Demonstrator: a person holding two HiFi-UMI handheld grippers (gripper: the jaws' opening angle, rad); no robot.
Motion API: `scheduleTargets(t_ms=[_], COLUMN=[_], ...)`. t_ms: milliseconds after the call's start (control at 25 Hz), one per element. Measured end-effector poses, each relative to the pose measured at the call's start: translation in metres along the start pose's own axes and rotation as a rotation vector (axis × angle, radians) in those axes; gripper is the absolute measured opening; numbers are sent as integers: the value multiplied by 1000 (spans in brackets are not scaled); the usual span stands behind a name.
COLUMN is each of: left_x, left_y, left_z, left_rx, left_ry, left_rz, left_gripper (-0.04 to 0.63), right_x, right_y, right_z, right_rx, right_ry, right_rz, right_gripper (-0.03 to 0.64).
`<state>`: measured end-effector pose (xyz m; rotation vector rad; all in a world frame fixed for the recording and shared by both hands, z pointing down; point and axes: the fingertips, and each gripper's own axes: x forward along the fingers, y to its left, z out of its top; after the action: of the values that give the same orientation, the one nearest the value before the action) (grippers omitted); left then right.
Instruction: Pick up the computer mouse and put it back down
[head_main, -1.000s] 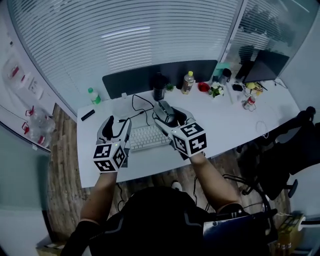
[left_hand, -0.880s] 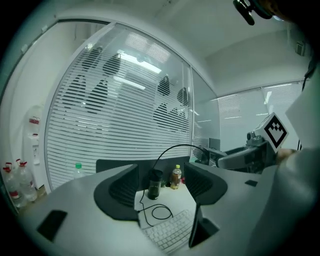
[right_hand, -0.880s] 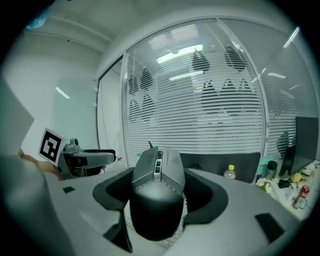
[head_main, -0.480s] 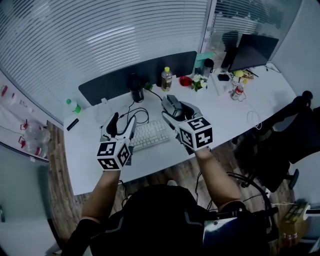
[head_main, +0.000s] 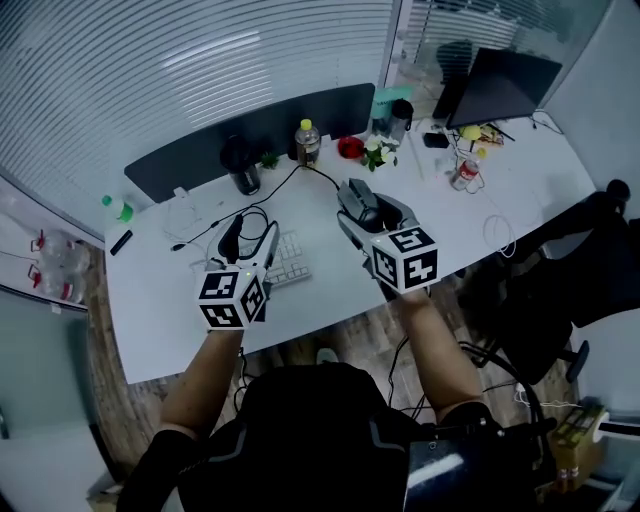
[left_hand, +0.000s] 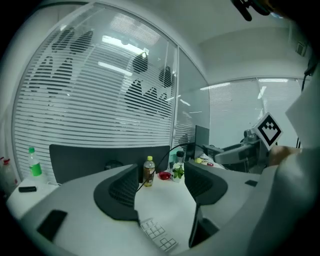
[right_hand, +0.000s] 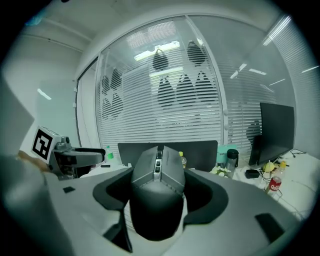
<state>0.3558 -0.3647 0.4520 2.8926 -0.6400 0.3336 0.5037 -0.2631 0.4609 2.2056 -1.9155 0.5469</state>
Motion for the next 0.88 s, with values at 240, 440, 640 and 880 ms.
scheduleTargets(t_ms=[240, 440, 640, 880], left_x=[33, 51, 68, 81], left_y=[-28, -38, -46, -41], left_z=[-24, -57, -85, -126], left_rx=[14, -9, -12, 53], left_ry=[66, 138, 180, 211], left_rz=[-21, -27, -48, -27], left_gripper=[299, 299, 299, 299], right_x=[-2, 10, 28, 47], right_y=[-48, -76, -94, -103], right_z=[-23, -67, -122, -178], right_rx=[20, 15, 43, 81], right_ry=[31, 106, 203, 291], right_rz=[-39, -82, -104, -126], right_gripper=[296, 296, 296, 296])
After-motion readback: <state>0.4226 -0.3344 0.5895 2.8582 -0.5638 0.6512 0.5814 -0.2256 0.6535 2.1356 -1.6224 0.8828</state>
